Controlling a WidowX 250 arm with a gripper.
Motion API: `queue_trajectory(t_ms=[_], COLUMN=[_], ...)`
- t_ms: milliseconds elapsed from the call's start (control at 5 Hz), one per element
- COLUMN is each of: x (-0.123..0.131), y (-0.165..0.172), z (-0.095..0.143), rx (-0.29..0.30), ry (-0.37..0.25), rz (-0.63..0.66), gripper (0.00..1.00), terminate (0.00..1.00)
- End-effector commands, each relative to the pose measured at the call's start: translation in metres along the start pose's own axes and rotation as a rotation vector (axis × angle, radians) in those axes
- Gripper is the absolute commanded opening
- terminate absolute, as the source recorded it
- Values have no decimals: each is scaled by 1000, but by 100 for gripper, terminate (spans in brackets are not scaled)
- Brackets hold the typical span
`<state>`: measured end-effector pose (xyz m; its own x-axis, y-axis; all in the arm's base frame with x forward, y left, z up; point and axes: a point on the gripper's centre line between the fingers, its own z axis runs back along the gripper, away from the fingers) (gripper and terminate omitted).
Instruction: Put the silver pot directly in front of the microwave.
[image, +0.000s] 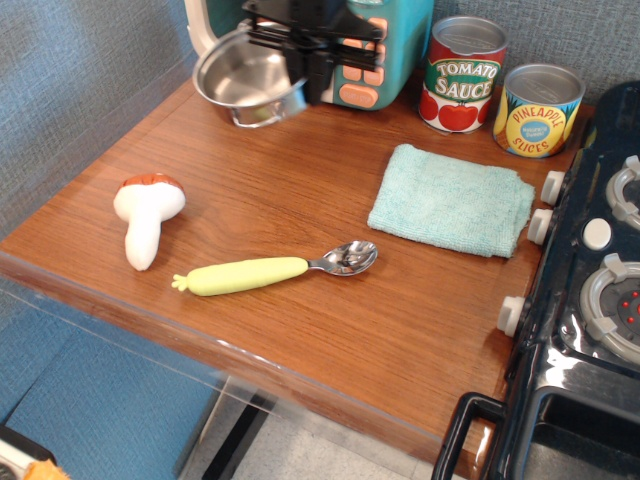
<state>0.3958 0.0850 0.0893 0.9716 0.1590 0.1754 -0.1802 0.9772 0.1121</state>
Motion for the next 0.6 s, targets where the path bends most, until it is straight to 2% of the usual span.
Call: queue_trajectory(t_ms=[0,400], x=[17,0], y=[75,74], z=[-27,-57], rx=[105,78], ry=[26,100], rz=[80,78], gripper=[0,0], terminate=[0,0])
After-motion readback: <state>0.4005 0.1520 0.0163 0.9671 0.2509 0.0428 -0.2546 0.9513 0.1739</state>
